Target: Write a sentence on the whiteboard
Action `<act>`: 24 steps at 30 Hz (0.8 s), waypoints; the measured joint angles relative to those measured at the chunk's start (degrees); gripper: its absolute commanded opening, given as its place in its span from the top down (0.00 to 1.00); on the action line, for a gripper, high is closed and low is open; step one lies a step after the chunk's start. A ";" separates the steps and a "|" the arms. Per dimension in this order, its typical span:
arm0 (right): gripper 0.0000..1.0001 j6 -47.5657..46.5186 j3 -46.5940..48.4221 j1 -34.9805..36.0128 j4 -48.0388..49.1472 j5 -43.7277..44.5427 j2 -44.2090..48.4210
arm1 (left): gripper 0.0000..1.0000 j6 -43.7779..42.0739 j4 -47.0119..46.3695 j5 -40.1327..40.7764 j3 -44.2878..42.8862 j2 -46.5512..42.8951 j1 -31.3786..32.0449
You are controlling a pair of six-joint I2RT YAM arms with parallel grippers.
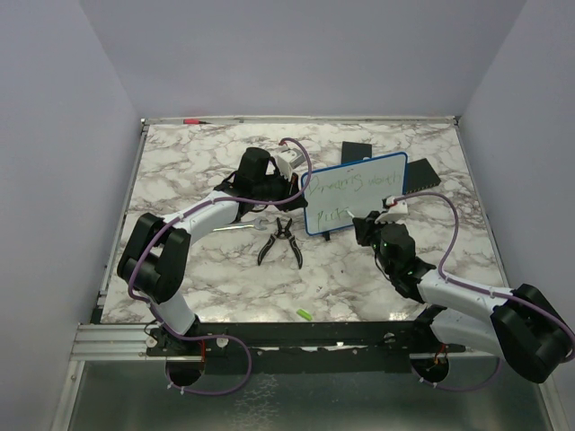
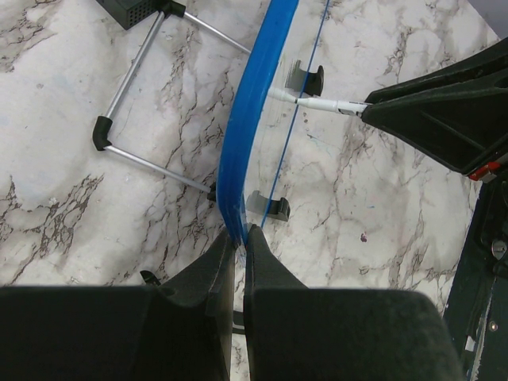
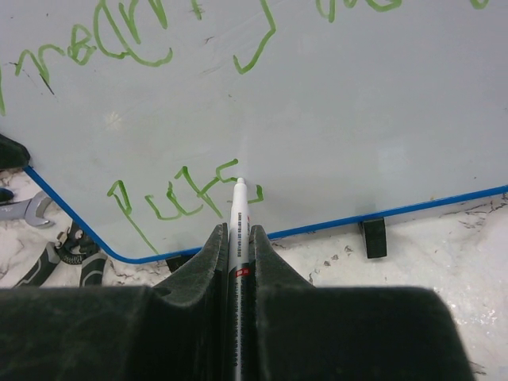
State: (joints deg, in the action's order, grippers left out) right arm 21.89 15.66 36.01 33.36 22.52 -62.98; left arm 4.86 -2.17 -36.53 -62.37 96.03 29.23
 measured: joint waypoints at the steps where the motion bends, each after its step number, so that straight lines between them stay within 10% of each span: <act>1: 0.99 0.11 0.00 0.00 -0.02 0.31 0.00 | 1.00 0.00 0.00 0.00 0.00 0.00 0.00; 24: 0.99 -0.02 -0.09 -0.13 -3.08 2.69 4.44 | 1.00 -0.02 0.00 0.00 0.00 0.00 0.09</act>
State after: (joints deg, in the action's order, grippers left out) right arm 21.87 15.57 35.88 30.28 25.21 -58.54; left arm 4.84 -2.17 -36.53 -62.37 96.03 29.32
